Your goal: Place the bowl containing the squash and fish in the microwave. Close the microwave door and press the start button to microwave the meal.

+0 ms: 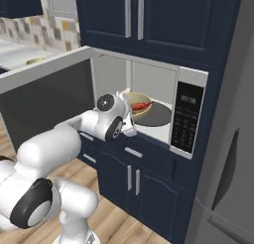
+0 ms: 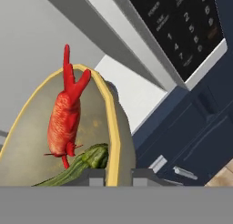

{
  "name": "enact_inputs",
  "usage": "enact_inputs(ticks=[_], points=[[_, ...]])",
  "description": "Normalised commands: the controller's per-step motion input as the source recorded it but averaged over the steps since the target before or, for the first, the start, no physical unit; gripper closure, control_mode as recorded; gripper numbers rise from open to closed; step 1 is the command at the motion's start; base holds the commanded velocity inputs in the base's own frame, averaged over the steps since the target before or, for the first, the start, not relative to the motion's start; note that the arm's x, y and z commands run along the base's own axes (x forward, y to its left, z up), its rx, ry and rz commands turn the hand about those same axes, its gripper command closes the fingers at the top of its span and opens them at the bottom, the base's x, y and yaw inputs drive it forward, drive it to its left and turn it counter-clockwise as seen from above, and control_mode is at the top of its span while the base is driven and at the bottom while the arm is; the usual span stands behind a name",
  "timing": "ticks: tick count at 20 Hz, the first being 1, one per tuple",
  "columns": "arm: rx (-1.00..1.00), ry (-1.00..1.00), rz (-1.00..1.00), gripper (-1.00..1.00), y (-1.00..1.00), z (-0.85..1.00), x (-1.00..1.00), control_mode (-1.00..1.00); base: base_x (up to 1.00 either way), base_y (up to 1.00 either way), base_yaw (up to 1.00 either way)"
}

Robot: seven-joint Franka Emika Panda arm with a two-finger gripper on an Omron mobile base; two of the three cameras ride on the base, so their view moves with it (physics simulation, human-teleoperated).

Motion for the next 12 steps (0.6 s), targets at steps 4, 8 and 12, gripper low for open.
enact_inputs(ticks=[4,8,12], points=[[0.01,0.00,-0.02,1.00,-0.02,-0.20,0.42,-1.00,0.00,0.00,0.00],[0.00,0.00,-0.07,1.00,0.00,-0.16,0.49,-1.00,0.00,0.00,0.00],[0.00,0.00,-0.07,1.00,0.00,-0.24,0.46,-1.00,0.00,0.00,0.00]])
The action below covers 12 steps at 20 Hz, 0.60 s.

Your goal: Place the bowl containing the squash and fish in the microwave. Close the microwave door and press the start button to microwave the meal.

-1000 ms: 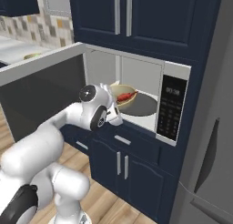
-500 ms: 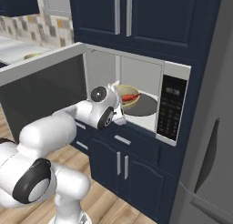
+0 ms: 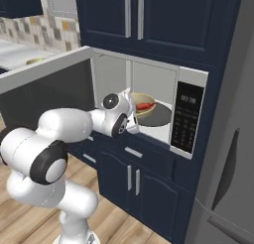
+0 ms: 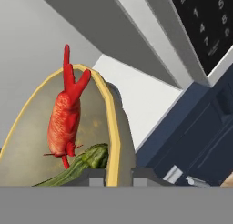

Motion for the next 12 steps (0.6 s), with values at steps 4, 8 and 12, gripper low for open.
enact_inputs(ticks=[4,8,12], points=[[0.00,0.00,-0.02,1.00,-0.03,-0.21,0.41,-1.00,0.00,0.00,0.00],[0.03,0.00,0.00,1.00,-0.17,-0.02,0.40,-1.00,0.00,0.00,0.00],[0.04,0.00,0.00,1.00,-0.27,-0.01,0.41,-1.00,0.00,0.00,0.00]])
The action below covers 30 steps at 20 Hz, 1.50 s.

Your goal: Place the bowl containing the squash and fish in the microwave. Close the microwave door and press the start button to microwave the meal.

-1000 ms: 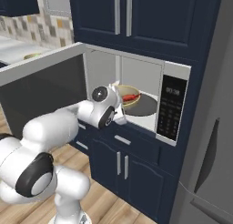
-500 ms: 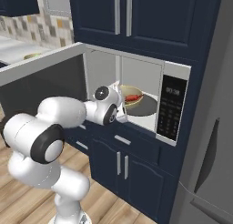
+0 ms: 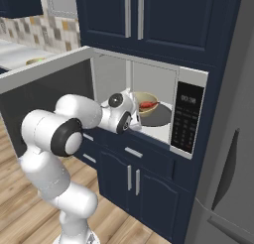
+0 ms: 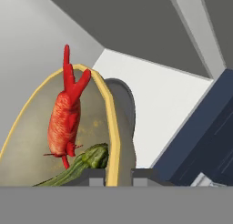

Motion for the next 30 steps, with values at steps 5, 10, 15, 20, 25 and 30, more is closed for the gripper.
enact_inputs(ticks=[5,10,15,20,25,30], points=[[0.02,0.00,0.00,1.00,-0.21,-0.11,0.34,-1.00,0.00,0.00,0.00],[0.00,0.00,0.00,-1.00,-0.16,-0.18,0.25,-1.00,0.00,0.00,0.00],[0.00,0.00,0.00,-1.00,-0.11,-0.16,0.27,-1.00,0.00,0.00,0.00],[0.00,0.00,0.00,-1.00,-0.04,-0.05,0.22,-1.00,0.00,0.00,0.00],[0.00,0.00,0.00,-1.00,-0.02,0.11,-0.05,-1.00,0.00,0.00,0.00],[0.00,0.00,0.03,-1.00,0.00,0.52,-0.68,-1.00,0.00,0.00,0.00]])
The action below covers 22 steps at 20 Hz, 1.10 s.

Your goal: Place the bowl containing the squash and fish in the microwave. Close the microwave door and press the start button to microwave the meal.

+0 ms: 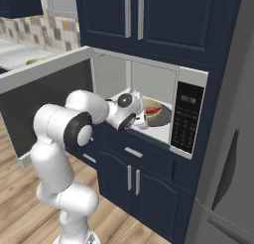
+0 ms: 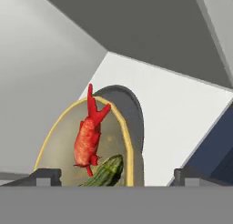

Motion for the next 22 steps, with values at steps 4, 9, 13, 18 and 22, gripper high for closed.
enact_inputs(ticks=[4,9,13,18,22], points=[[0.00,0.00,0.13,-1.00,0.01,0.64,-0.98,-1.00,0.00,0.00,0.00],[-0.06,0.00,0.18,-1.00,0.15,0.70,-0.98,-1.00,0.00,0.00,0.00],[-0.28,0.07,0.33,-1.00,0.52,0.69,-1.00,-1.00,0.00,0.00,0.00],[-0.44,0.01,0.52,-1.00,0.64,0.76,-1.00,-1.00,0.00,0.00,0.00],[-0.51,0.00,0.45,-1.00,0.37,0.92,-1.00,-1.00,0.00,0.00,0.00]])
